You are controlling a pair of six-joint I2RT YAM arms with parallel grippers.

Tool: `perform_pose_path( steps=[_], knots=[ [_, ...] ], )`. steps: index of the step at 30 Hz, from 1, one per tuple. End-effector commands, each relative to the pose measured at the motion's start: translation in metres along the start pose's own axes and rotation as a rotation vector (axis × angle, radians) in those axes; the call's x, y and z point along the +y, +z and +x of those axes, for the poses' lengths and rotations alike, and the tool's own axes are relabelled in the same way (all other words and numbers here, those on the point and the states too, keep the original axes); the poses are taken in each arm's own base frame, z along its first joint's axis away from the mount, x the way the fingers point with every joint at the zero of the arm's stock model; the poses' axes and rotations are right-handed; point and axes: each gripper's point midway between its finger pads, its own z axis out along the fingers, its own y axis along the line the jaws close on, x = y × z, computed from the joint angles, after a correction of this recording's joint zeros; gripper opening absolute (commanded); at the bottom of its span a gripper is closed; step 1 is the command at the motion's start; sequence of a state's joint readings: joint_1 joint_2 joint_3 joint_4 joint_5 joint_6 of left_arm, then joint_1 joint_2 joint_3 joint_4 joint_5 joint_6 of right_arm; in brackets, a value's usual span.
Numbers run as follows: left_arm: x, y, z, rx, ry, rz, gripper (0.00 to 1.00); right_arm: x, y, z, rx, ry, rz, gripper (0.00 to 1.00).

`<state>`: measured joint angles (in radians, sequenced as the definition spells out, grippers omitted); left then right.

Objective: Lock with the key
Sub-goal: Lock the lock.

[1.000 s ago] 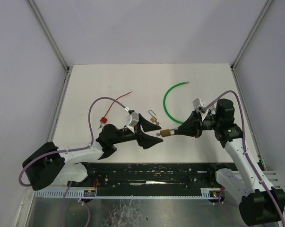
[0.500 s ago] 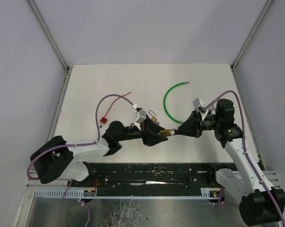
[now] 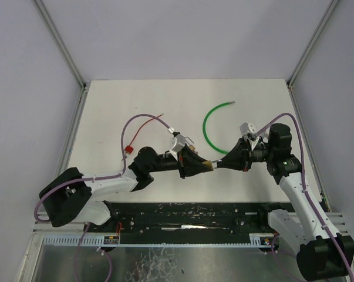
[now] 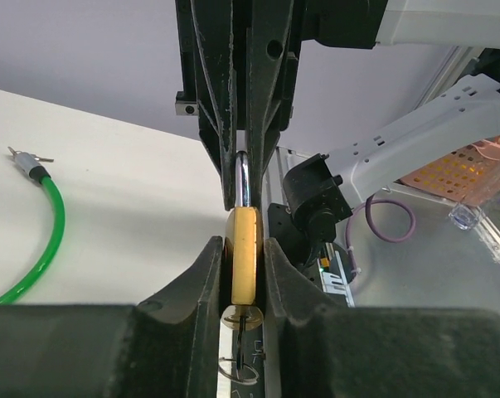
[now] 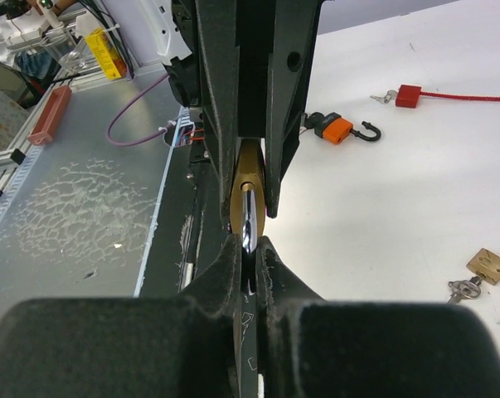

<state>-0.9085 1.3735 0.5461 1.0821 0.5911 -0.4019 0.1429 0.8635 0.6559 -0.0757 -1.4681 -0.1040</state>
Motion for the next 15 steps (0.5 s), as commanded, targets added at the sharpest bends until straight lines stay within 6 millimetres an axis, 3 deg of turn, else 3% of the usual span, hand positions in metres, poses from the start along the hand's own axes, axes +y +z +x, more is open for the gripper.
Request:
perform_pose_path(
  steps=[1,7,10,15],
  knots=[
    [-0.011,0.000,-0.015,-0.004,0.090,0.032,0.01,0.010,0.000,-0.010,-0.011,-0.083,-0.036,0.12],
    [-0.005,-0.010,-0.016,0.025,0.171,-0.025,0.00,0.007,-0.002,-0.006,0.002,-0.114,0.001,0.41],
    [-0.007,-0.012,-0.017,0.030,0.198,-0.022,0.01,0.005,-0.002,-0.004,0.010,-0.122,0.009,0.45],
    [-0.007,-0.011,-0.015,0.043,0.202,-0.012,0.00,0.007,0.001,0.001,0.012,-0.128,-0.019,0.45]
  ],
)
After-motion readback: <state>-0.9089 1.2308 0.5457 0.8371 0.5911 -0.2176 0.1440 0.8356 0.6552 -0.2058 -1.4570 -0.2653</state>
